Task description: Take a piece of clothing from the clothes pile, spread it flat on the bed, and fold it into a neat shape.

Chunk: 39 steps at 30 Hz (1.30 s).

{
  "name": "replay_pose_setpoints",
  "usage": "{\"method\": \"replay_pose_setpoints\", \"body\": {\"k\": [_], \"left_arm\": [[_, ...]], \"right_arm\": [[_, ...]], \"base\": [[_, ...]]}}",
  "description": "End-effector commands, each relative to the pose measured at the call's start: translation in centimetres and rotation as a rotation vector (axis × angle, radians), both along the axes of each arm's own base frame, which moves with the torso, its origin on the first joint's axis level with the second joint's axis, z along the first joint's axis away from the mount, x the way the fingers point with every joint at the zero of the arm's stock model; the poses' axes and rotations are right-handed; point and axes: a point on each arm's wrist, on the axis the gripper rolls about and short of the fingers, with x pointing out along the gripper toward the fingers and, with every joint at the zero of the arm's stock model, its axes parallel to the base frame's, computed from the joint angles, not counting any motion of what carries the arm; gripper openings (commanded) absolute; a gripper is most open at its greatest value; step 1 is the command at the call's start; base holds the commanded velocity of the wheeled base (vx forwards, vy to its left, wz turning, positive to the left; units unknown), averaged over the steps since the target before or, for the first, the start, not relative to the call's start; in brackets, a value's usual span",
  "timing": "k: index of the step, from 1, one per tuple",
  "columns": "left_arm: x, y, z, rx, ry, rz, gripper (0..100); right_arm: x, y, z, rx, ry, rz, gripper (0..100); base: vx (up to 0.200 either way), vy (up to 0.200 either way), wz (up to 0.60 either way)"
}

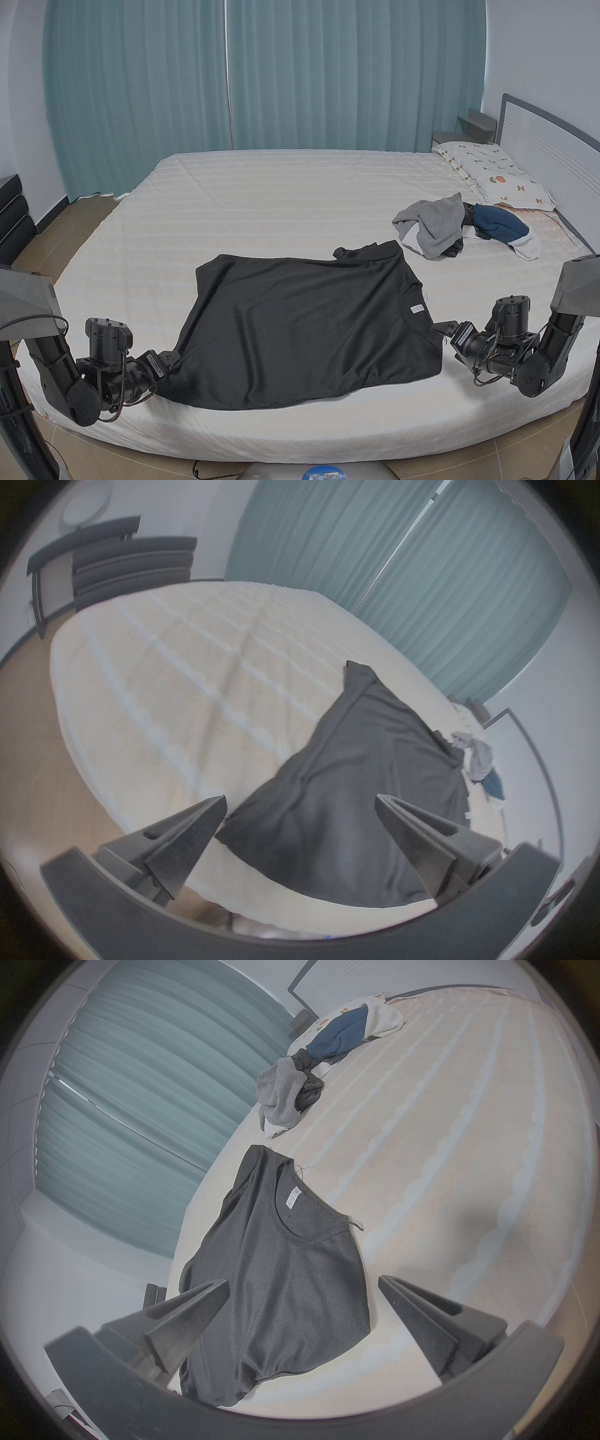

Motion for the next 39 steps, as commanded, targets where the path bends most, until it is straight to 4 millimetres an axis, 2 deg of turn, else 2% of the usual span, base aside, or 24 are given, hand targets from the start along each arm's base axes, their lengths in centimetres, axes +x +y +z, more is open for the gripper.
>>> {"method": "replay_pose_setpoints", "body": {"k": [1,5,17,39], "left_arm": [[0.07,0.03,1.21,-0.039,-0.049,0.000,100],[0.27,0.03,1.23,-0.047,-0.053,-0.003,100],[0.35,0.15,1.35,-0.104,-0.051,-0.003,100],[0.93,-0.16,1.28,-0.127,-0.057,0.001,100]], "right_arm": [[-0.03,0.02,-0.04,0.000,0.002,0.000,100],[-0.04,0.02,0.00,0.000,0.000,0.000,100],[-0.04,0.02,0.00,0.000,0.000,0.000,100],[-0.06,0.06,0.28,0.004,-0.008,0.003,100]], "base": [[0.000,0.000,0.00],[0.000,0.000,0.00],[0.000,0.200,0.00],[0.009,0.000,0.00]]}}
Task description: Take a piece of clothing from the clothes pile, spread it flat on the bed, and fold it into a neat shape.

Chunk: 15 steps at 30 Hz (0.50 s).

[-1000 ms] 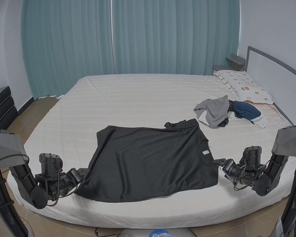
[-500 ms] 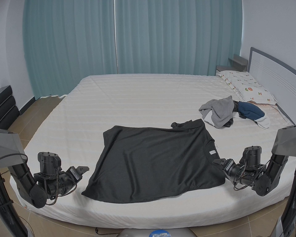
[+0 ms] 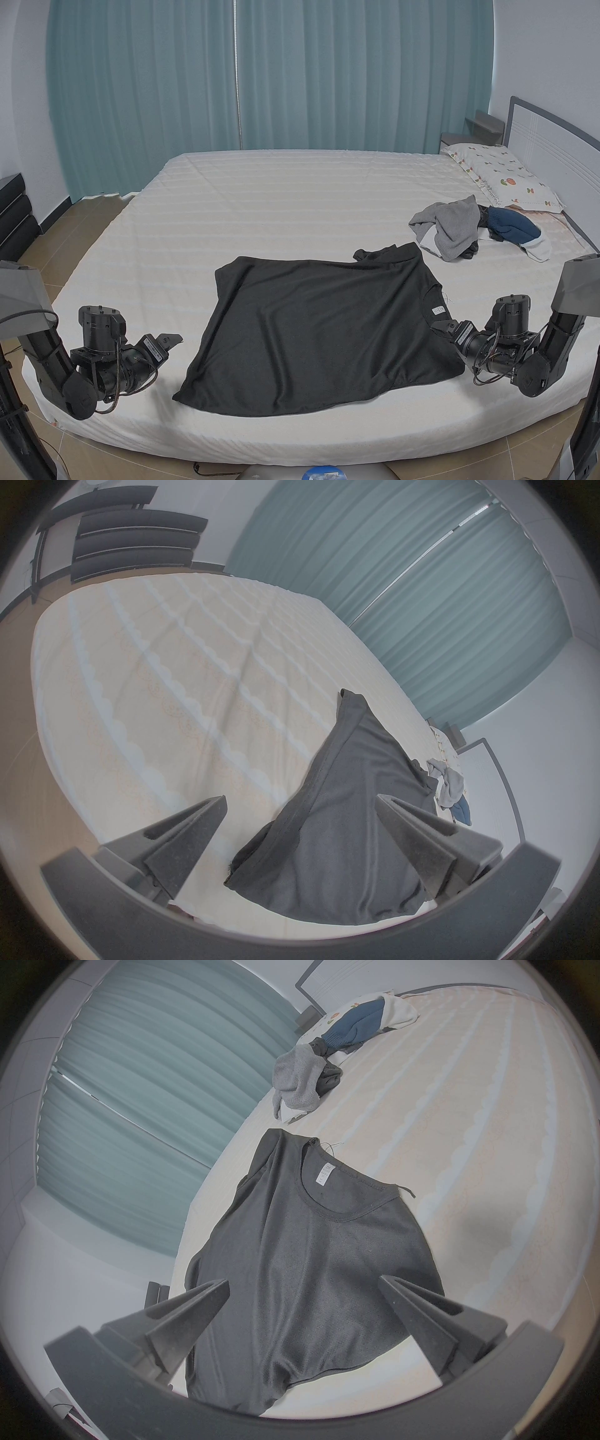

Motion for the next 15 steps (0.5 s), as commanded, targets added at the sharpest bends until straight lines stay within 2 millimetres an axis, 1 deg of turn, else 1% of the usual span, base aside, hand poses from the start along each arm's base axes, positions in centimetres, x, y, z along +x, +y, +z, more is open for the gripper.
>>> {"method": "replay_pose_setpoints", "body": {"k": [1,5,8,12,13,15], "left_arm": [[0.1,0.0,-0.1,0.000,0.004,-0.003,100],[0.7,-0.3,0.2,-0.007,-0.020,-0.008,100],[1.5,-0.6,0.6,-0.011,-0.049,-0.016,100],[3.7,-1.2,0.6,-0.014,-0.082,-0.028,100],[3.8,-1.3,0.6,-0.016,-0.084,-0.027,100],[5.5,-1.6,0.2,-0.017,-0.101,-0.031,100]], "right_arm": [[0.0,0.0,0.0,0.001,0.000,0.001,100],[0.0,0.1,0.1,0.001,-0.002,0.002,100],[-0.1,0.0,0.0,0.001,0.000,0.002,100],[-0.1,0.2,0.2,0.002,-0.005,0.007,100],[-0.1,0.2,0.2,0.002,-0.005,0.007,100],[-0.2,0.2,0.2,0.002,-0.005,0.008,100]], "base": [[0.200,0.000,0.00],[0.200,0.000,0.00],[0.000,0.000,0.00],[0.000,0.000,0.00],[0.000,0.000,0.00],[0.000,0.000,0.00]]}}
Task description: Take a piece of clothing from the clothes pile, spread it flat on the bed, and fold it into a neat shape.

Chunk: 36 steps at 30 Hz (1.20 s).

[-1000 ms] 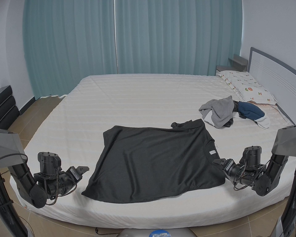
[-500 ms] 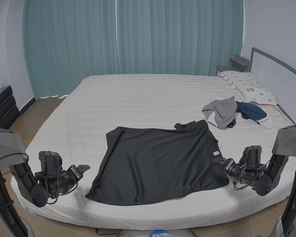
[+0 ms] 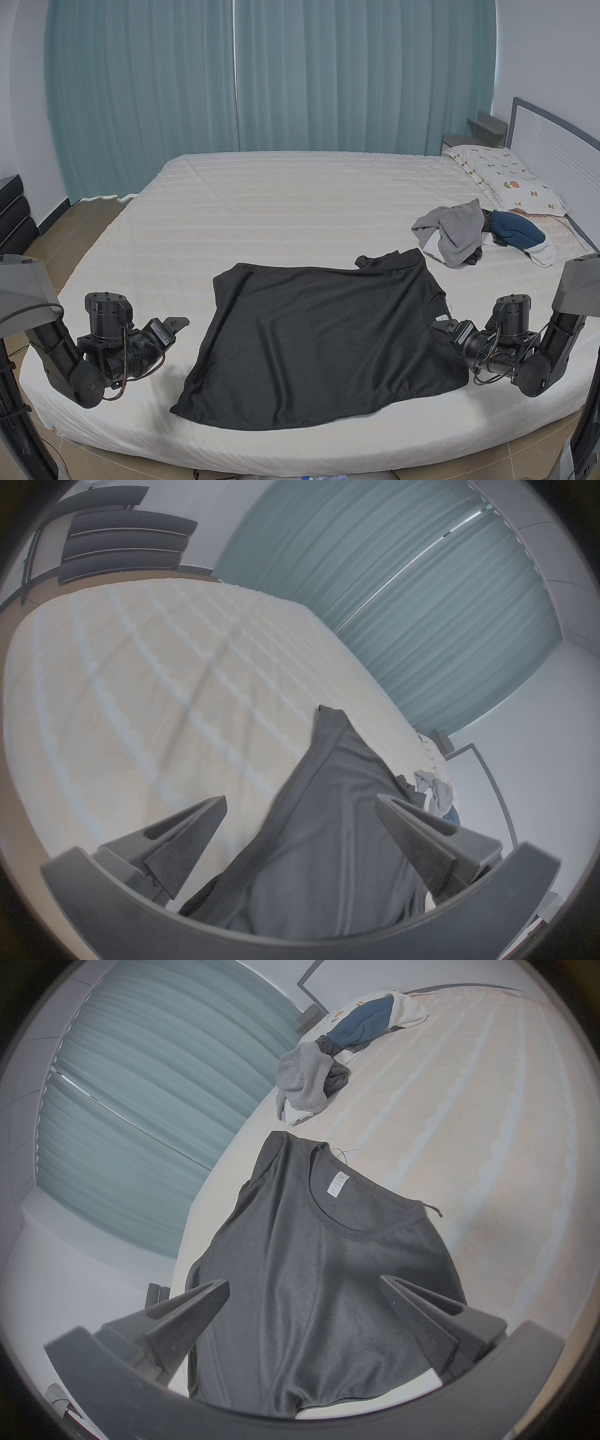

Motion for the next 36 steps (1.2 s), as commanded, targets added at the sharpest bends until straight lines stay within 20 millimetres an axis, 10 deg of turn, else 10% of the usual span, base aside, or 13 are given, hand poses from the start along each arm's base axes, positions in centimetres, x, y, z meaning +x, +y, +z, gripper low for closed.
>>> {"method": "replay_pose_setpoints", "body": {"k": [1,22,36], "left_arm": [[3.5,-0.8,-0.9,-0.003,-0.026,-0.009,100],[19.2,-2.3,-5.0,-0.045,-0.017,-0.055,100],[22.5,-2.8,-6.3,-0.031,-0.018,-0.030,100]], "right_arm": [[-0.1,0.1,0.1,0.001,-0.003,0.005,100],[-0.8,1.2,0.0,0.001,0.013,0.051,100],[-0.9,1.3,0.6,0.005,-0.006,0.054,100]], "base": [[0.000,0.000,0.00],[0.000,0.000,0.00],[0.000,0.000,0.00]]}}
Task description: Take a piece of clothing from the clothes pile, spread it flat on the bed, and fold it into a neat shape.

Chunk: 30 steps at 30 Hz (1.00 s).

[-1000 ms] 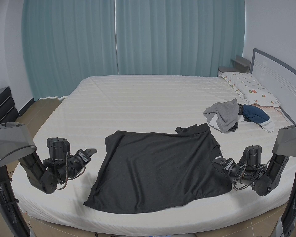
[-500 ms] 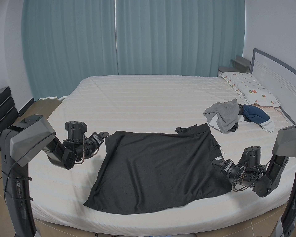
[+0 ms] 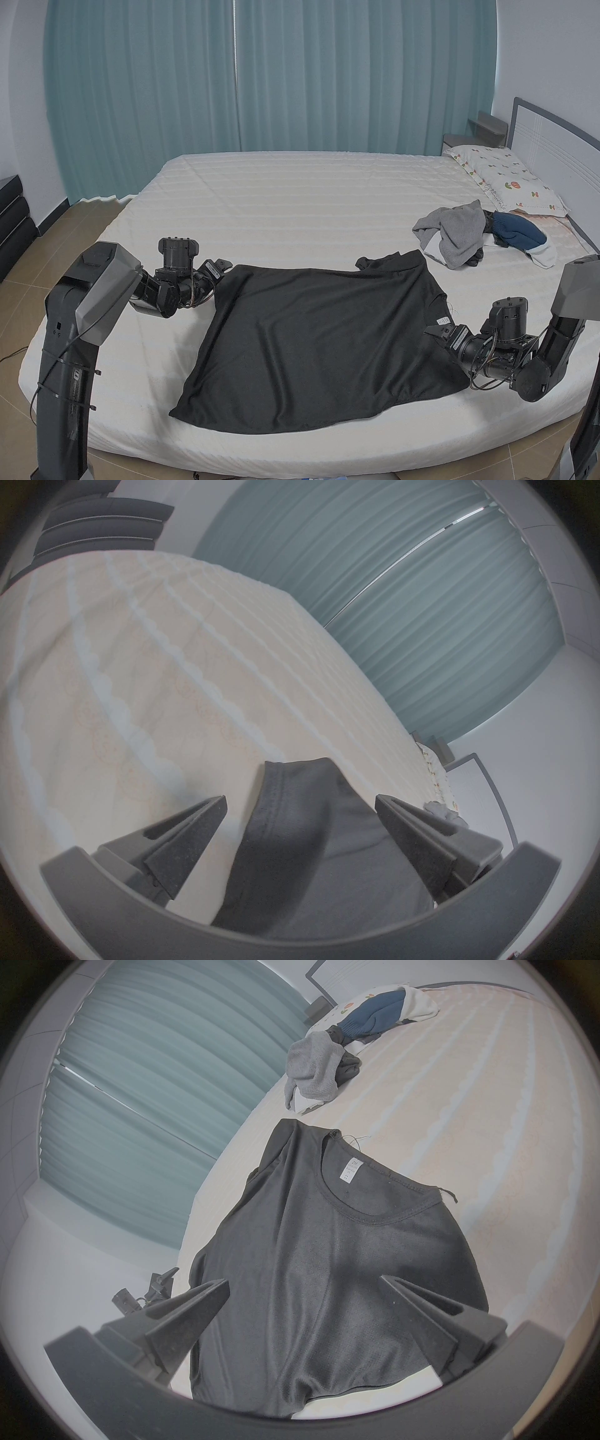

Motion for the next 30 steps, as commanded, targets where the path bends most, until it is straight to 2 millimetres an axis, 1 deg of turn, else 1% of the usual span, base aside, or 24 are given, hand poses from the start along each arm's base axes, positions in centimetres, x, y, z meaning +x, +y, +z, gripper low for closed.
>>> {"method": "replay_pose_setpoints", "body": {"k": [1,2,3,9,13,15,17,19,21,22,23,30], "left_arm": [[0.7,-0.1,-1.8,0.000,0.010,0.002,100],[0.7,-0.1,-1.8,0.000,0.010,0.002,100],[0.9,-0.2,-2.0,0.000,0.005,0.003,0],[1.3,0.0,-1.4,-0.007,-0.020,0.012,0],[2.1,0.4,-0.6,-0.035,-0.057,0.038,0],[3.0,1.2,0.2,-0.028,-0.110,0.084,0],[3.6,1.6,0.6,-0.024,-0.138,0.109,0],[4.3,2.1,0.5,-0.017,-0.169,0.141,0],[4.6,2.1,0.3,-0.014,-0.177,0.151,0],[4.8,2.2,-0.2,-0.011,-0.178,0.159,0],[4.8,2.3,-0.4,-0.010,-0.175,0.162,0],[4.8,2.4,-0.5,-0.008,-0.169,0.164,0]], "right_arm": [[-0.1,0.1,0.2,0.002,-0.007,0.004,100],[-0.1,0.1,0.2,0.002,-0.007,0.004,100],[-0.1,0.1,0.2,0.001,-0.006,0.004,100],[-0.1,0.0,0.2,0.001,-0.006,0.002,100],[-0.1,0.0,0.2,0.001,-0.006,0.002,100],[-0.1,0.0,0.2,0.001,-0.006,0.002,100],[-0.1,0.0,0.2,0.001,-0.006,0.002,100],[-0.1,0.0,0.2,0.001,-0.006,0.002,100],[-0.1,0.0,0.2,0.001,-0.006,0.002,100],[-0.1,0.0,0.2,0.001,-0.006,0.002,100],[-0.1,0.0,0.2,0.001,-0.006,0.001,100],[-0.1,0.0,0.2,0.001,-0.006,0.001,100]], "base": [[0.000,0.000,0.00],[0.000,0.000,0.00],[0.000,0.000,0.00],[0.000,0.000,0.00],[0.000,0.000,0.00],[0.000,0.000,0.00],[0.000,0.000,0.00],[0.000,0.000,0.00],[0.000,0.000,0.00],[0.000,0.000,0.00],[0.000,0.000,0.00],[0.000,0.000,0.00]]}}
